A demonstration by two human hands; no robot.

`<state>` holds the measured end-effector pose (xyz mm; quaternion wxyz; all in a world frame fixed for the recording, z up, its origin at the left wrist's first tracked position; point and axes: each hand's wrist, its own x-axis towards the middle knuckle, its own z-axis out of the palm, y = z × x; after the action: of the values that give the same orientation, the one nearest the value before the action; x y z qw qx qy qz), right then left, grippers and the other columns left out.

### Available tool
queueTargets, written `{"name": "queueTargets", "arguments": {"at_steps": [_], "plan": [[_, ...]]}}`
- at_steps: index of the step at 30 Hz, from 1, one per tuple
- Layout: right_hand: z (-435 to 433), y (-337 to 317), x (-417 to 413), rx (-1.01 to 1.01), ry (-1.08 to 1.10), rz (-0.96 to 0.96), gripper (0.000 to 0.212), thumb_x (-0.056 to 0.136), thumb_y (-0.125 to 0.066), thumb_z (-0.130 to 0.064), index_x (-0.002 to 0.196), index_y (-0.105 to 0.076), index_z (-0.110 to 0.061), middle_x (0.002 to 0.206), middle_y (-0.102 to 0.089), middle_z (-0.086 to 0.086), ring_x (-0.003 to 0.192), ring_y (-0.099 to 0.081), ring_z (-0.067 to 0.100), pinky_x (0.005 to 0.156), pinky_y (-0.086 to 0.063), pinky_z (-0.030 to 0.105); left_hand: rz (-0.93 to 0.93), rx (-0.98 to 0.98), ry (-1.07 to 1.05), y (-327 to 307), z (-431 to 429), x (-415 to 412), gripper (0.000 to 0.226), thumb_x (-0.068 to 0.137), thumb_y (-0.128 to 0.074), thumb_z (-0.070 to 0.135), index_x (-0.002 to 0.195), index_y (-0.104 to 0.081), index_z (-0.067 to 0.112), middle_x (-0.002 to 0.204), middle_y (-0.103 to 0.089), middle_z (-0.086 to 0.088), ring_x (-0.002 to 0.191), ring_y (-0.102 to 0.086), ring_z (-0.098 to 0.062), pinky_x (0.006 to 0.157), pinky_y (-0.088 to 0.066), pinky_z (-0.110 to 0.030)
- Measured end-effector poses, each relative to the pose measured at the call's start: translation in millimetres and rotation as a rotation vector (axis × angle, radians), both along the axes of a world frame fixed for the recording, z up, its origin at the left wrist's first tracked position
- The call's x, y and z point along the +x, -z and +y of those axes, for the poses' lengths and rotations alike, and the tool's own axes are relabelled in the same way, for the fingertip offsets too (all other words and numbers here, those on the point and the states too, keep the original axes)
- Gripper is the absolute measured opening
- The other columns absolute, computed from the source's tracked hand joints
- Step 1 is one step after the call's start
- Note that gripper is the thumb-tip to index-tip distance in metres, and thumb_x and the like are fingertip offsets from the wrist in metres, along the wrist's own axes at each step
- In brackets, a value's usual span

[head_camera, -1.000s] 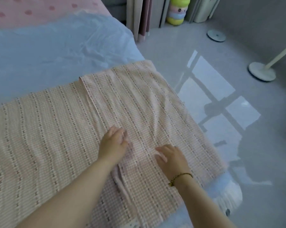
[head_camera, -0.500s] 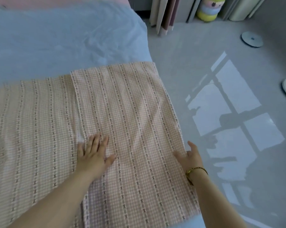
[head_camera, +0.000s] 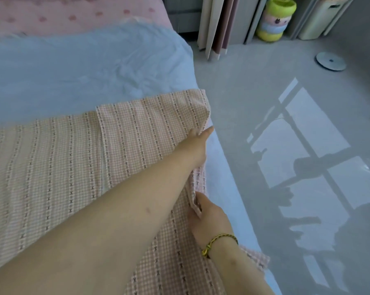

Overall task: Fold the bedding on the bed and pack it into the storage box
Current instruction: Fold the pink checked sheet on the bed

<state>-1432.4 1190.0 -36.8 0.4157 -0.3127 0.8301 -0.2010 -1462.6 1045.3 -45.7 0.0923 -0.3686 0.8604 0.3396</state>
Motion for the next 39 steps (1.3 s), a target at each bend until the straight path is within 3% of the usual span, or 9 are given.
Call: {"name": "queueTargets", "arguments": {"at_steps": [4, 12, 16, 21, 25, 29, 32, 36, 39], "plan": [[-5, -6, 12, -0.044, -0.078, -0.035, 0.041, 0.096, -0.039, -0.022, 0.137, -0.035, -0.022, 0.129, -0.055, 0.002, 0.111, -0.053, 0.024, 0.086, -0.042, 0.026, 0.007, -0.01, -0.019, 4, -13, 18, 0.06, 0.093, -0.037, 0.002, 0.146, -0.024, 0.028, 0.156, -0.002, -0.005, 0.139, -0.024, -0.026, 0.11, -0.026, -0.029], [-36, -31, 102, -0.155, -0.244, -0.075, 0.051, 0.099, -0.035, -0.025, 0.146, -0.015, -0.027, 0.139, -0.046, -0.001, 0.122, -0.048, 0.021, 0.096, -0.04, 0.026, 0.361, -0.019, -0.258, -24, -51, 128, 0.061, 0.092, -0.035, -0.004, 0.147, -0.018, 0.014, 0.155, -0.016, -0.003, 0.141, -0.017, -0.016, 0.111, -0.012, -0.019], [-70, -33, 192, -0.12, -0.292, 0.004, 0.055, 0.099, -0.031, -0.026, 0.148, -0.005, -0.027, 0.14, -0.046, -0.001, 0.12, -0.049, 0.021, 0.099, -0.041, 0.031, 0.496, 0.069, -0.315, -35, -90, 224, 0.062, 0.091, -0.037, -0.008, 0.147, -0.019, 0.013, 0.151, -0.022, 0.002, 0.137, -0.024, -0.011, 0.096, -0.015, -0.001], [-122, -12, 318, 0.071, -0.362, 0.039, 0.062, 0.099, -0.028, -0.017, 0.147, 0.011, -0.021, 0.149, -0.03, -0.001, 0.12, -0.05, 0.025, 0.094, -0.04, 0.034, 0.545, 0.316, -0.501, -14, -144, 344, 0.068, 0.086, -0.048, -0.011, 0.145, -0.028, 0.016, 0.141, -0.04, 0.002, 0.121, -0.044, -0.009, 0.098, -0.035, -0.016], [-147, 15, 375, 0.135, -0.4, 0.056, 0.062, 0.096, -0.029, -0.01, 0.148, 0.005, -0.016, 0.155, -0.015, -0.003, 0.133, -0.035, 0.02, 0.101, -0.034, 0.033, 0.672, 0.696, -0.765, 10, -184, 406, 0.061, 0.088, -0.033, -0.015, 0.142, -0.033, 0.013, 0.119, -0.056, 0.001, 0.091, -0.055, -0.01, 0.069, -0.043, -0.015], [-148, 47, 420, -0.113, -0.239, 0.47, 0.048, 0.07, -0.035, -0.013, 0.103, -0.07, -0.02, 0.075, -0.068, 0.0, 0.07, -0.067, 0.016, 0.073, -0.04, 0.026, 0.658, 0.868, -0.822, 33, -206, 437, 0.043, 0.098, -0.037, 0.017, 0.14, -0.037, 0.027, 0.096, -0.056, 0.003, 0.078, -0.055, -0.012, 0.056, -0.052, -0.021], [-141, 61, 445, -0.156, -0.123, 0.649, 0.039, 0.069, -0.039, -0.015, 0.091, -0.071, -0.022, 0.076, -0.069, -0.001, 0.068, -0.066, 0.018, 0.074, -0.034, 0.03, 0.683, 0.886, -0.88, 41, -212, 431, 0.052, 0.097, -0.042, 0.018, 0.145, -0.024, 0.028, 0.092, -0.053, 0.002, 0.074, -0.05, -0.011, 0.059, -0.047, -0.023], [-134, 61, 450, -0.095, -0.124, 0.546, 0.044, 0.059, -0.055, -0.021, 0.102, -0.047, -0.016, 0.075, -0.071, 0.001, 0.065, -0.07, 0.019, 0.052, -0.054, 0.026, 0.661, 0.629, -0.888, 45, -215, 415, 0.075, 0.087, -0.054, -0.005, 0.148, -0.015, 0.015, 0.145, -0.034, -0.008, 0.12, -0.047, -0.018, 0.085, -0.043, -0.019], [-129, 64, 452, -0.097, -0.098, 0.469, 0.072, 0.03, -0.083, -0.022, 0.097, -0.054, -0.02, 0.068, -0.069, -0.005, 0.056, -0.068, 0.01, 0.036, -0.043, 0.014, 0.708, 0.516, -0.796, 38, -219, 412, 0.072, 0.084, -0.052, -0.014, 0.144, -0.026, 0.015, 0.118, -0.044, -0.009, 0.1, -0.05, -0.015, 0.062, -0.048, -0.008]]}}
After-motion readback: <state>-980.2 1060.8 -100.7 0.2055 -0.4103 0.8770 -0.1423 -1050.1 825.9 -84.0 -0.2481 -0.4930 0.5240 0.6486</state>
